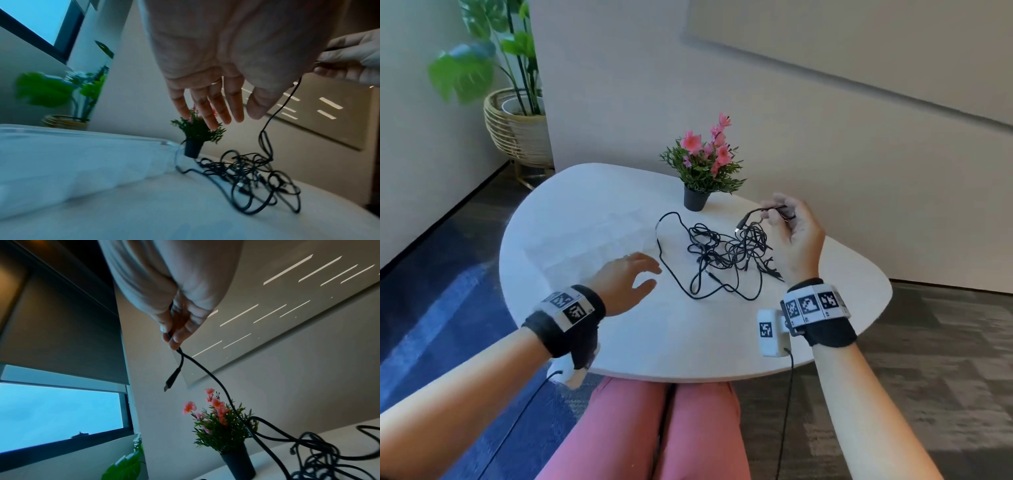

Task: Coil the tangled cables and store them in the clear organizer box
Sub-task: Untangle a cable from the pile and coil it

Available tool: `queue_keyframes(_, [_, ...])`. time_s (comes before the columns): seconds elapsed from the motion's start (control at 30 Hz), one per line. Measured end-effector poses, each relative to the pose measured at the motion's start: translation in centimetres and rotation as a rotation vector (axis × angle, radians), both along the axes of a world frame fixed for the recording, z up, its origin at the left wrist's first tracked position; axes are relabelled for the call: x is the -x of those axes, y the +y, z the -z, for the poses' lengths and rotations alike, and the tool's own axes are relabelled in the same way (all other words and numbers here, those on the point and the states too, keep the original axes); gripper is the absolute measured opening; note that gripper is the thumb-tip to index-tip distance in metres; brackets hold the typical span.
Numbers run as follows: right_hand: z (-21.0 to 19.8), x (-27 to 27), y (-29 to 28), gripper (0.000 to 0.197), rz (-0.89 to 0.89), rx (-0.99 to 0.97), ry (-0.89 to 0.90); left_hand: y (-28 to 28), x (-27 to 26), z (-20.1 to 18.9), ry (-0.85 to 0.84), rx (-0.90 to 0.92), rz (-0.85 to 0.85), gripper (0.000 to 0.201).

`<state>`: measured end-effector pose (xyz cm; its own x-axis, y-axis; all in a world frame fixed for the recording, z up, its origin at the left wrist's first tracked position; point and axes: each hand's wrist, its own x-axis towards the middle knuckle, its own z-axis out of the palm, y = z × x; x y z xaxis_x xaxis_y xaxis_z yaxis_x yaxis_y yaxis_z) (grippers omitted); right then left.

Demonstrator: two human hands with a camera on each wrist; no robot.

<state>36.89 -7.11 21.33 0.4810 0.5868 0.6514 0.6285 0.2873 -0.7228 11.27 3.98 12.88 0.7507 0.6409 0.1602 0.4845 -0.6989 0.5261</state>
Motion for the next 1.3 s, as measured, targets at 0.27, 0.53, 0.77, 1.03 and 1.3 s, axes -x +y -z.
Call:
queue_keyframes(0.27, [-4.0,1.5,1.6,0.022,-0.245,0.046,0.124,0.0,-11.2,-5.9,-0.188,0.193,0.143,0.094])
queue_keyframes(0.53, [-13.2,-1.0,0.7,0.020,-0.361,-0.313,0.192,-0.5,-16.2,-1.8,-0.208,0.158,0.027,0.072])
queue_keyframes(0.77, [-14.1,0.4,3.2,0.020,-0.507,-0.132,0.209,-0.9,-19.0,-4.7,-0.347,0.263,0.074,0.105])
queue_keyframes(1.03, [-15.5,-3.2,3.1,0.023,-0.270,-0.332,0.209,2.1,-18.2,-4.8,-0.332,0.507,-0.040,0.020])
queue_keyframes(1.3, [-9.2,-4.4,4.1,0.103,0.377,0.828,-0.456,5.7,-16.6,-16.2,-0.665,0.427,-0.031,0.018])
